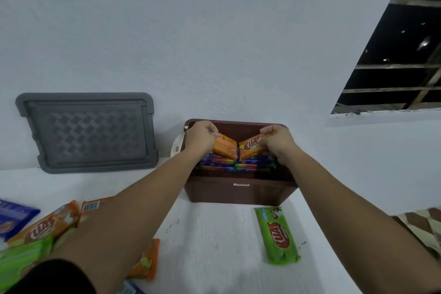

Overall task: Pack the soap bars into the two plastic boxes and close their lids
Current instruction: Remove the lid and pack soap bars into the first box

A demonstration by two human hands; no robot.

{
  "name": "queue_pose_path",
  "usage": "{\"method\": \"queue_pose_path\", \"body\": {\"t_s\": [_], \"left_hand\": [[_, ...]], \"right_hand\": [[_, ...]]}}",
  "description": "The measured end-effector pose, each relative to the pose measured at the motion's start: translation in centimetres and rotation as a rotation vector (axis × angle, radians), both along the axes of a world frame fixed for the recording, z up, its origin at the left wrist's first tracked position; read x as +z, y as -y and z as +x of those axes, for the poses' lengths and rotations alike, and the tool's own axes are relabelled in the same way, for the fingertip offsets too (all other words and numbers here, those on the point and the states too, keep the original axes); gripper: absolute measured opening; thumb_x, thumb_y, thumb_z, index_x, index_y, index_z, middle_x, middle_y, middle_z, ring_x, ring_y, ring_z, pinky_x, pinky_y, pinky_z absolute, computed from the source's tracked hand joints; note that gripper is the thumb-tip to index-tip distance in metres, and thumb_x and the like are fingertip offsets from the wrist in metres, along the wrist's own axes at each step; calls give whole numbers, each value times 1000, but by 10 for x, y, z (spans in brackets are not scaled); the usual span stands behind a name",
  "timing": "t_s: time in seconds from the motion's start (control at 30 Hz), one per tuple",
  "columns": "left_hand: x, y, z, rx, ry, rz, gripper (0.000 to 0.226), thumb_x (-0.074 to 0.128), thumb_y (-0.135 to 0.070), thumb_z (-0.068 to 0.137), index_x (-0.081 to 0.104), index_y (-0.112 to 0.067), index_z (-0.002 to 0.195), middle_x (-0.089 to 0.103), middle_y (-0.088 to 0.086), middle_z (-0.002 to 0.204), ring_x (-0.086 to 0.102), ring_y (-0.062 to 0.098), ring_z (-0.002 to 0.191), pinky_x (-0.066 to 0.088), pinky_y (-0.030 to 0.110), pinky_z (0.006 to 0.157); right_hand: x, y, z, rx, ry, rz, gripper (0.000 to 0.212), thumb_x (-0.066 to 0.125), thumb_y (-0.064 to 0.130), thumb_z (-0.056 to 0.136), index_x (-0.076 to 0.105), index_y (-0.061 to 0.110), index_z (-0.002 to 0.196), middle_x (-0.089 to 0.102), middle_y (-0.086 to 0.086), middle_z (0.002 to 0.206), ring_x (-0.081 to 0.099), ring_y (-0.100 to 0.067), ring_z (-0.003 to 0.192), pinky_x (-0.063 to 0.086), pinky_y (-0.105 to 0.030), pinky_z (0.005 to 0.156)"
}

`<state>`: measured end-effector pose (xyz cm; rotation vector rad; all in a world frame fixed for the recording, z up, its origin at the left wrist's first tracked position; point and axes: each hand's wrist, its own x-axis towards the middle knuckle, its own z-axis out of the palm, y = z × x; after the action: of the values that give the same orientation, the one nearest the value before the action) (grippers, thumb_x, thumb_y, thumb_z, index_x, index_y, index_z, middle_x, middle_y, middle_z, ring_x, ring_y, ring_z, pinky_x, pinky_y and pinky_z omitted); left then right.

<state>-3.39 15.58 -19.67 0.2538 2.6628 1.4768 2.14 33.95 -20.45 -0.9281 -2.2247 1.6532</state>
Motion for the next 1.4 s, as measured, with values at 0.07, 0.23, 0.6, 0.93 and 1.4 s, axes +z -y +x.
{"method": "queue_pose_path", "body": {"t_s": [0.07,0.23,0.6,0.93,1.4], "left_hand": [[-4,0,1,1,-25,-25,9,53,-15,96,62,-18,96,60,3,107,53,18,93,55,34,78],[-10,5,3,-91,5,-111,30,72,-24,83,53,-19,106,55,0,104,51,16,92,40,21,63],[-22,-1,3,-172,-64,-382,29,67,-27,88,45,-19,104,60,7,116,57,19,98,47,28,77],[-21,-1,2,-201,-128,-483,33,65,-33,89,55,-14,115,63,7,116,61,23,103,47,30,82],[4,24,60,-433,-643,-146,22,66,-17,86,69,-14,107,63,-2,96,58,8,82,52,26,75]], "right_hand": [[-5,1,0,-9,11,-13,26,65,-1,85,57,17,102,60,-12,115,62,-29,103,59,-41,81],[-7,4,4,36,37,41,41,70,1,82,54,15,116,57,-9,119,58,-26,108,55,-32,80],[-15,14,1,140,208,445,55,71,19,84,43,10,131,56,-11,128,57,-27,115,50,-35,92],[-19,13,2,227,319,645,55,64,33,89,39,9,131,57,-12,127,59,-28,111,52,-37,92],[-5,22,79,51,-52,850,27,56,36,90,60,20,111,62,-6,112,55,-20,104,48,-31,82]]}}
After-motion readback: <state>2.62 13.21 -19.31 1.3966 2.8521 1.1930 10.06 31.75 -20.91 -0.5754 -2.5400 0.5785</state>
